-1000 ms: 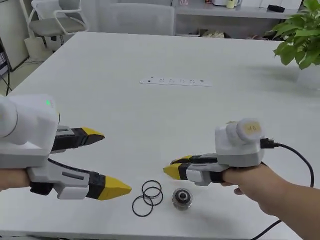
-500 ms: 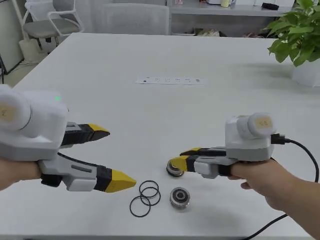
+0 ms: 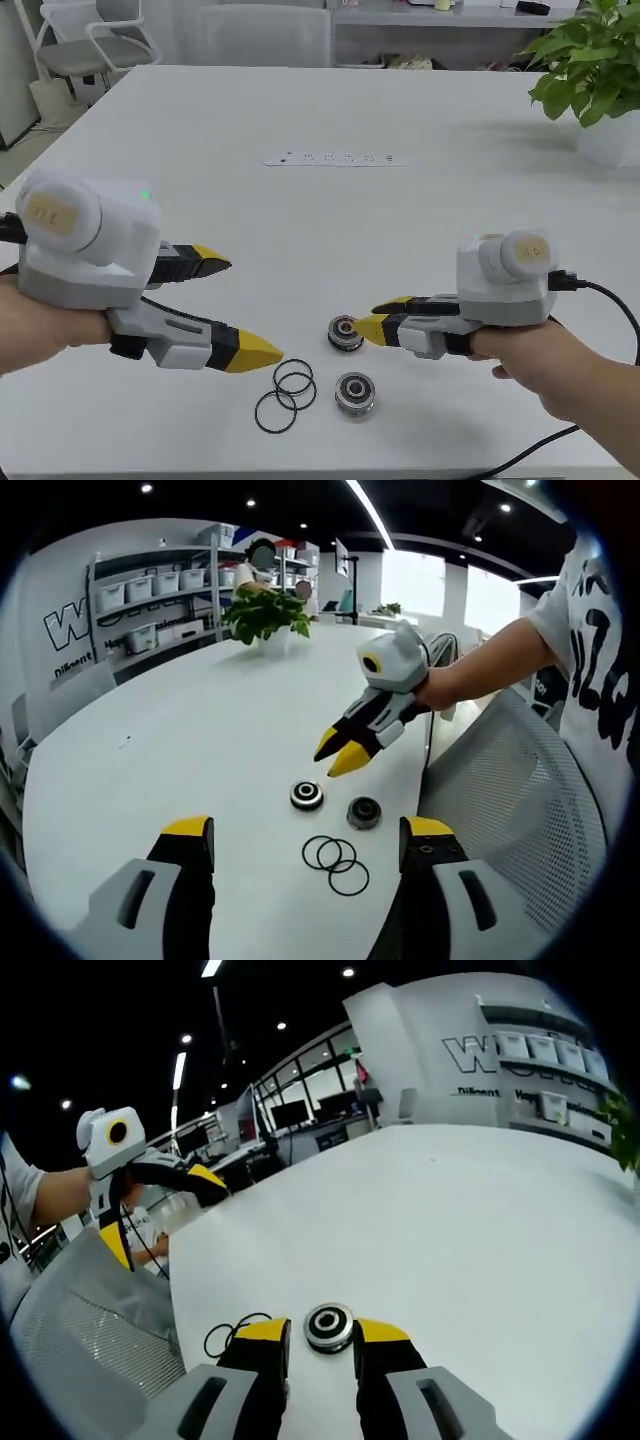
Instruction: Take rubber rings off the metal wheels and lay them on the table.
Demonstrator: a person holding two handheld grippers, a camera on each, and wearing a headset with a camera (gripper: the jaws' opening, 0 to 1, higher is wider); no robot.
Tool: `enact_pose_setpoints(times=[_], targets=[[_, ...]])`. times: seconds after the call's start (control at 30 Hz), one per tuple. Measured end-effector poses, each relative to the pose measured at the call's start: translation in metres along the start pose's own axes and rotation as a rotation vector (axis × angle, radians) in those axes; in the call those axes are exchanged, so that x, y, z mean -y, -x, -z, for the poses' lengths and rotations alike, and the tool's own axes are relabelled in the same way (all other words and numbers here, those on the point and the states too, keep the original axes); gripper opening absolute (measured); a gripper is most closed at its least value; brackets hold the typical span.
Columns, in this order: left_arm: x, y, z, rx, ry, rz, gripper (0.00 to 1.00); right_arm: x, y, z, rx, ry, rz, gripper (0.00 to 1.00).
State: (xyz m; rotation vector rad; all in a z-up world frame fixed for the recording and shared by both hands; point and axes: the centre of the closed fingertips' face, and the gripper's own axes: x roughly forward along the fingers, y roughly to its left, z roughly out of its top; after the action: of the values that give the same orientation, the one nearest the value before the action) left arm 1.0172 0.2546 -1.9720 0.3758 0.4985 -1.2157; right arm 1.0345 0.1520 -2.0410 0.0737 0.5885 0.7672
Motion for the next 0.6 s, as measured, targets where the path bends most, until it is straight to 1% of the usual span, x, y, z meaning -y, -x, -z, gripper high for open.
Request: enact_pose_setpoints(times=[0.2, 0.6], targets=[[-0.002, -0.011, -0.001, -0.007, 0.005, 0.008, 0.72, 0.004, 0.001, 0.005, -0.017, 0.032, 0.011, 0.25], [-0.005, -0.034, 0.002, -0.034, -0.004, 0.030, 0.67, 0.006, -0.003, 0.018, -0.047, 0.097, 0.014, 0.27]])
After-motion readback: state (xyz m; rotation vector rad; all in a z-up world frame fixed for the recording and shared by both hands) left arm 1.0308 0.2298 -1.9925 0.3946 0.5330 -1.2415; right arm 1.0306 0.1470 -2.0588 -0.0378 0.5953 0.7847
